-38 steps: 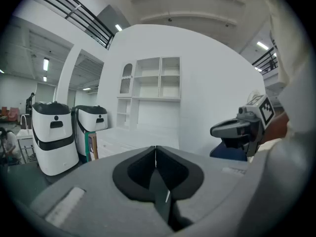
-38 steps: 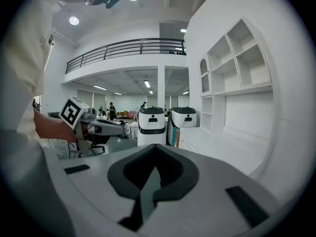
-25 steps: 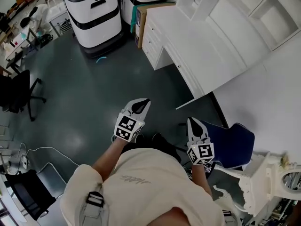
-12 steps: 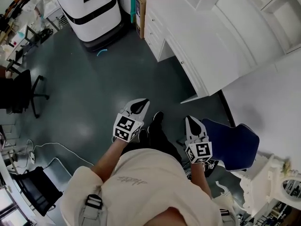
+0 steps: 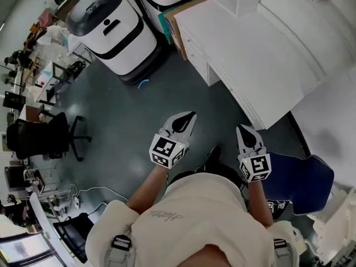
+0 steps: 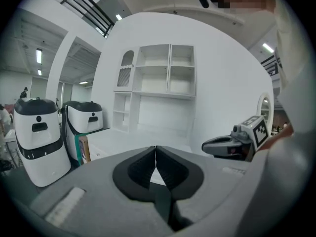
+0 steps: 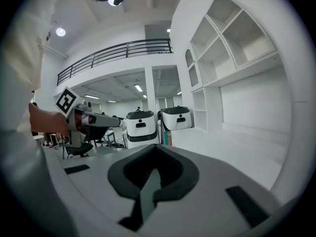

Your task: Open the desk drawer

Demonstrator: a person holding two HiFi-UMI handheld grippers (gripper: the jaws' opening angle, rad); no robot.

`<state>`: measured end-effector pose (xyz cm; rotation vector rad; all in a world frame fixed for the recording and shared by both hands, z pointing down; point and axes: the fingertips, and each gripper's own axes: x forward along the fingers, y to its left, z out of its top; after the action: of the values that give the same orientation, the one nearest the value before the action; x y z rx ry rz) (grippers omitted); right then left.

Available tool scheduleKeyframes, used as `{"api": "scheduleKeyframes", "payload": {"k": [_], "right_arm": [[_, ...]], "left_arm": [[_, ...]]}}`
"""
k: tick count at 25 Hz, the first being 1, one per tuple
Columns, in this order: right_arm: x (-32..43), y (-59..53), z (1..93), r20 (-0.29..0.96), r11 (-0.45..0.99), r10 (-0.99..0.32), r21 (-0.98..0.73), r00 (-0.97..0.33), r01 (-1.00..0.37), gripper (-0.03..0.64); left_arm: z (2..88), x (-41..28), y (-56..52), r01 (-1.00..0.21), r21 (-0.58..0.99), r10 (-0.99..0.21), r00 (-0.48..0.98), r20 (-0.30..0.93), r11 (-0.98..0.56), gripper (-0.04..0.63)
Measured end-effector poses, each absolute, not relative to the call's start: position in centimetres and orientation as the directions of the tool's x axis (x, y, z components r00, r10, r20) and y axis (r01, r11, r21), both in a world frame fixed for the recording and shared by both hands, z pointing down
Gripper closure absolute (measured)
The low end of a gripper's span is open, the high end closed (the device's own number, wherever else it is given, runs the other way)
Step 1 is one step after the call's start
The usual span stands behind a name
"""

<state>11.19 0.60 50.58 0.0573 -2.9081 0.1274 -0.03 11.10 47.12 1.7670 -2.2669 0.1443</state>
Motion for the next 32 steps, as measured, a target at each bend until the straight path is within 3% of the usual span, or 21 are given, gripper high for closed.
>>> {"api": "scheduleKeyframes", "payload": {"k": [12, 24, 32], "right_arm": [[3.7, -3.7, 51.8, 0.234, 0.993, 0.007, -0.118, -0.972, -0.021, 0.615], [-3.5, -3.7, 49.0, 0.233, 0.966, -0.215, -0.095, -0.948, -0.242, 0.615], [-5.8, -2.9, 48.6, 0.260, 0.895, -0.410, -0.071, -0.874, -0.441, 0.615]], "left_arm": [[48.6, -5.3, 10.0, -0.948, 0.089, -0.904, -0.258, 0.340, 0.304, 0.578], [48.6, -14.9, 9.0, -0.991, 0.088, -0.952, -0.075, 0.297, 0.105, 0.578], [47.2, -19.1, 6.6, -0.980, 0.157, -0.959, 0.154, 0.236, -0.119, 0.578]]}}
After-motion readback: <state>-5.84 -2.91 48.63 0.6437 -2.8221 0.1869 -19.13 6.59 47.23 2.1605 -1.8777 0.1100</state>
